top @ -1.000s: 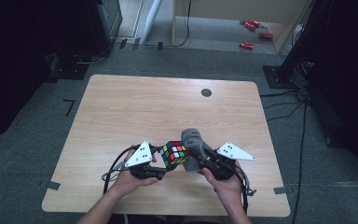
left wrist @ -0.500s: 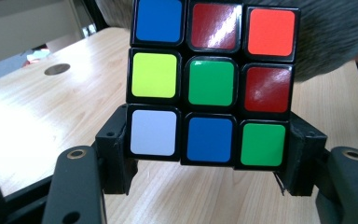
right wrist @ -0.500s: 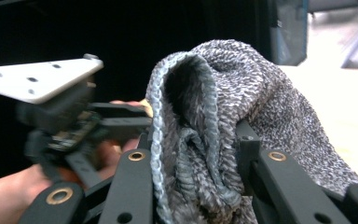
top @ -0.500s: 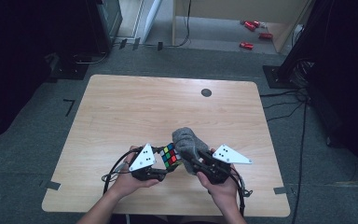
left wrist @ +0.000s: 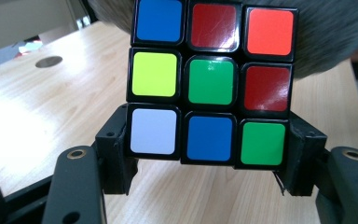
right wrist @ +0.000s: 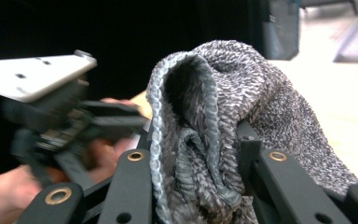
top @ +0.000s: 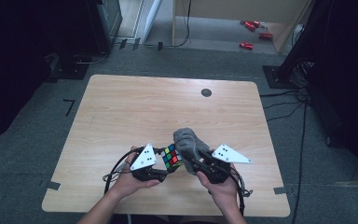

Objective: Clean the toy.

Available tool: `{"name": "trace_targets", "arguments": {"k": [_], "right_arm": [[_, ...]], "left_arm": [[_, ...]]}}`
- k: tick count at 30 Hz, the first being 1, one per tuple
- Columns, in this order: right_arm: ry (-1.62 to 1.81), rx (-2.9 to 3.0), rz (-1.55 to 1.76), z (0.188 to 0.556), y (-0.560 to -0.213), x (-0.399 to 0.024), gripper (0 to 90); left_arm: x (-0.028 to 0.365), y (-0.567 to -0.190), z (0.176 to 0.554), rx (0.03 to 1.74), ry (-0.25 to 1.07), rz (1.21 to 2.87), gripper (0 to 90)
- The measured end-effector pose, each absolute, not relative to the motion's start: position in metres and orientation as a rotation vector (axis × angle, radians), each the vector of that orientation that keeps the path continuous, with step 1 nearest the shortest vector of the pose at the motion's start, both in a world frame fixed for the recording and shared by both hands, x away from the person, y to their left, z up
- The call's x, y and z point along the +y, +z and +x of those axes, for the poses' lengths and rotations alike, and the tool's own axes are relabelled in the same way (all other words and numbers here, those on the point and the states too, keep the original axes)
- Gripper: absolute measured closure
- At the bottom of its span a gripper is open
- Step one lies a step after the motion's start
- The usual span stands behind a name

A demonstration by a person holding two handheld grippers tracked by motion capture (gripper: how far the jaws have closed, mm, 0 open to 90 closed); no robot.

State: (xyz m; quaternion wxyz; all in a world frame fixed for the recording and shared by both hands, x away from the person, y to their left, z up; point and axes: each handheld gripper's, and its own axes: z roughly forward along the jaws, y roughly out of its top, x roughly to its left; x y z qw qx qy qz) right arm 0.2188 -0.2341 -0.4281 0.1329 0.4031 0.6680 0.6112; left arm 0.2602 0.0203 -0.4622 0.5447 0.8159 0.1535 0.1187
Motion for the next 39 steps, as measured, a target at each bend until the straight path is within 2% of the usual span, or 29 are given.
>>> {"name": "trace_targets", "arguments": {"k": [4, 13, 19, 27, 33, 39], "right_arm": [[1.762, 1.965, 1.258, 0.226, -0.435, -0.24, 67.4], [1.793, 1.984, 1.121, 0.214, -0.419, -0.225, 67.2], [1.812, 1.936, 1.255, 0.225, -0.436, -0.24, 67.4], [1.814, 1.955, 1.147, 0.214, -0.42, -0.226, 67.3], [1.77, 1.93, 1.261, 0.224, -0.437, -0.24, 67.6], [1.805, 1.954, 1.131, 0.213, -0.422, -0.224, 67.5]], "left_arm": [[0.02, -0.465, 0.262, 0.378, 0.259, 1.952, 34.7], [0.017, -0.464, 0.26, 0.362, 0.255, 1.945, 34.7], [0.02, -0.464, 0.261, 0.36, 0.244, 1.934, 34.7], [0.017, -0.462, 0.259, 0.347, 0.259, 1.94, 34.8], [0.019, -0.463, 0.261, 0.37, 0.261, 1.945, 34.7], [0.016, -0.463, 0.259, 0.351, 0.278, 1.955, 34.7]]}}
